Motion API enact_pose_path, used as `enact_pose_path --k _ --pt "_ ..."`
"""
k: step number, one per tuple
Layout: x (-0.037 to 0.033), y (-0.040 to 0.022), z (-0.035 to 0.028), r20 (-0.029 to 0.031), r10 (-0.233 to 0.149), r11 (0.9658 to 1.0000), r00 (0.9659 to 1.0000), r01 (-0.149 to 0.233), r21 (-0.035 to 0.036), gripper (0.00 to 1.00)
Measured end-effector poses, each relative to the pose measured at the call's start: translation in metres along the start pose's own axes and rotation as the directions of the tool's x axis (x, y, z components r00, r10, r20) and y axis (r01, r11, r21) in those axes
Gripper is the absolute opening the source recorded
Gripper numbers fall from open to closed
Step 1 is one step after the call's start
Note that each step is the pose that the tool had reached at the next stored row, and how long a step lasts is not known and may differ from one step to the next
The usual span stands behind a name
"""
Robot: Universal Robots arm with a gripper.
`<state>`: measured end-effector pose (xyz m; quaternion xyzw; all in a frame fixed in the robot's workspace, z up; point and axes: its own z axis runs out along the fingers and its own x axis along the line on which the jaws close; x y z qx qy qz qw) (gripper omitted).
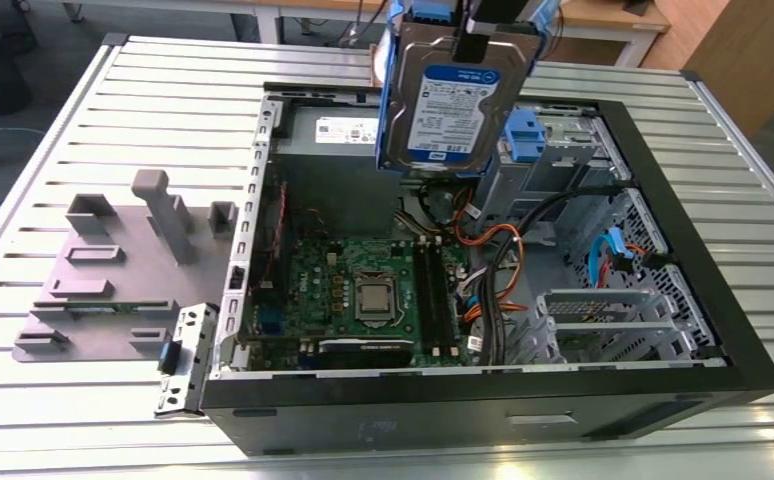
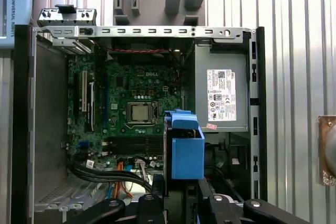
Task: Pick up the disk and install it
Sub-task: 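Pick up the disk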
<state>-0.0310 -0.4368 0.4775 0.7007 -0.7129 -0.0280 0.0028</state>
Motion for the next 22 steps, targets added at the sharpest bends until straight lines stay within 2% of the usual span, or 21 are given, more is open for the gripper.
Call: enact_pose_path --k 7,22 --pt "0.0122 -0.0002 0.0006 -0.0014 0.0 1.0 1.0 0.0 0.0 0.35" --pt "0.0323 -0.0007 0.0032 -0.0043 0.0 1.0 1.0 0.0 0.0002 0.35"
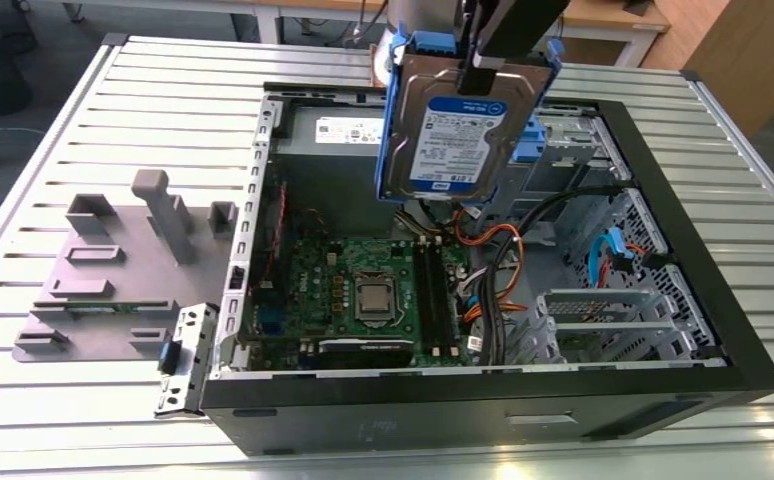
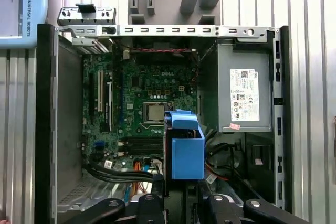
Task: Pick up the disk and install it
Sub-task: 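Pick up the disk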
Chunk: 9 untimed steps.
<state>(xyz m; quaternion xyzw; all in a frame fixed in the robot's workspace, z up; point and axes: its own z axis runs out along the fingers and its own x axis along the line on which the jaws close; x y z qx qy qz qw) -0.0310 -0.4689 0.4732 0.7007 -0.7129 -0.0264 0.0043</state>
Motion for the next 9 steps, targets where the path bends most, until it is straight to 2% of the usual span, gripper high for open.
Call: enact_pose_path --k 9 --pt "0.0173 -0.0004 0.0009 -0.0007 0.0 1.0 1.0 0.0 0.0003 0.35"
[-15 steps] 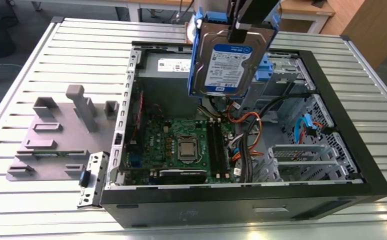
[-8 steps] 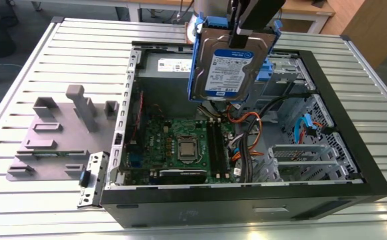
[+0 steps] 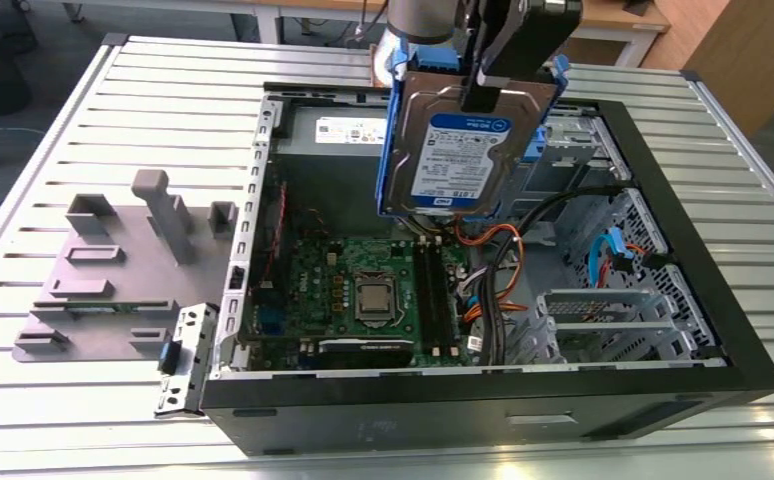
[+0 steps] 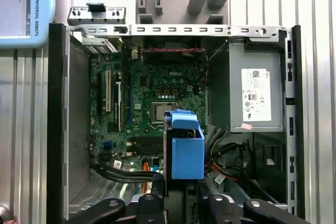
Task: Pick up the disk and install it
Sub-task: 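Pick up the disk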
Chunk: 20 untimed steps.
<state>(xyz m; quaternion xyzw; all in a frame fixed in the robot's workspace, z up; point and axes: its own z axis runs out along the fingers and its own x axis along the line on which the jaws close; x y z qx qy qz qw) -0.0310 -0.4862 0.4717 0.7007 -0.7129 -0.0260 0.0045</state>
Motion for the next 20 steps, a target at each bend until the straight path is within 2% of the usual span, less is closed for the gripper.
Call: enact_pose_path --k 8,17,20 --pt "0.0152 -0.0003 0.0007 -0.0039 0.0 1.0 1.0 0.0 0.0002 0.35" --pt "0.0314 -0.0006 0.0014 -0.0136 0.001 1.0 0.9999 -0.001 0.0003 0.35" --pt "0.0362 -0.0007 0.0016 -0.0185 0.001 1.0 0.9998 -0.001 0.0004 0.35"
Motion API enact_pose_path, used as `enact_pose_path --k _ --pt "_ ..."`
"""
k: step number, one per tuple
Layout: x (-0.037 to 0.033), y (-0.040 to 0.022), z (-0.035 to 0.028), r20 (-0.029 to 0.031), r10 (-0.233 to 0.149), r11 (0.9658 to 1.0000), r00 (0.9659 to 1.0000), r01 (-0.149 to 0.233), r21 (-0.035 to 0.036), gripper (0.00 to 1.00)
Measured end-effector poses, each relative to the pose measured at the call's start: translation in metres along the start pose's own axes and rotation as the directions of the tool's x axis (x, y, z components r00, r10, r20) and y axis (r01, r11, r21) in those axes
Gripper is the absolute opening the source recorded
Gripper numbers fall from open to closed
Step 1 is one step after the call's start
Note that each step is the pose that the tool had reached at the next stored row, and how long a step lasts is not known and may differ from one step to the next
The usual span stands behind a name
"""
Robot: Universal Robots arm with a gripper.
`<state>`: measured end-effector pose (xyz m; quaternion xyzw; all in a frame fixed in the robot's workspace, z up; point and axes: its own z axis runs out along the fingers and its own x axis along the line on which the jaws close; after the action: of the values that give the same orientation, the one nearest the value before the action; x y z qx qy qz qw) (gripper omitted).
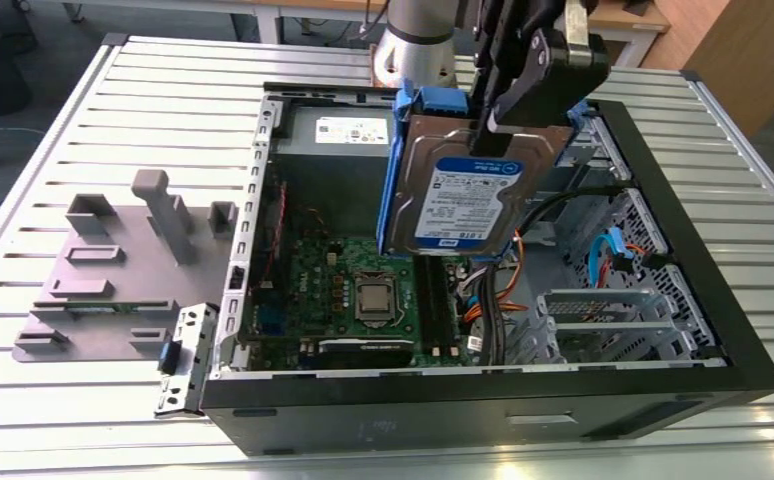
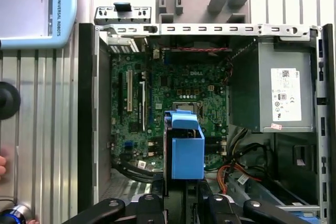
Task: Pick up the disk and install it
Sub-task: 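Pick up the disk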
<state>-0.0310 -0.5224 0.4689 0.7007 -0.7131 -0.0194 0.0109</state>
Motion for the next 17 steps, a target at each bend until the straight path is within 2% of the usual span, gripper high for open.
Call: enact_pose_path --k 9,17 --pt "0.0124 -0.0004 0.0007 -0.0244 0.001 1.0 0.9997 -0.001 0.0004 0.35" --pt "0.0233 -0.0006 0.0016 -0.0433 0.002 1.0 0.9991 -0.002 0.0009 0.35"
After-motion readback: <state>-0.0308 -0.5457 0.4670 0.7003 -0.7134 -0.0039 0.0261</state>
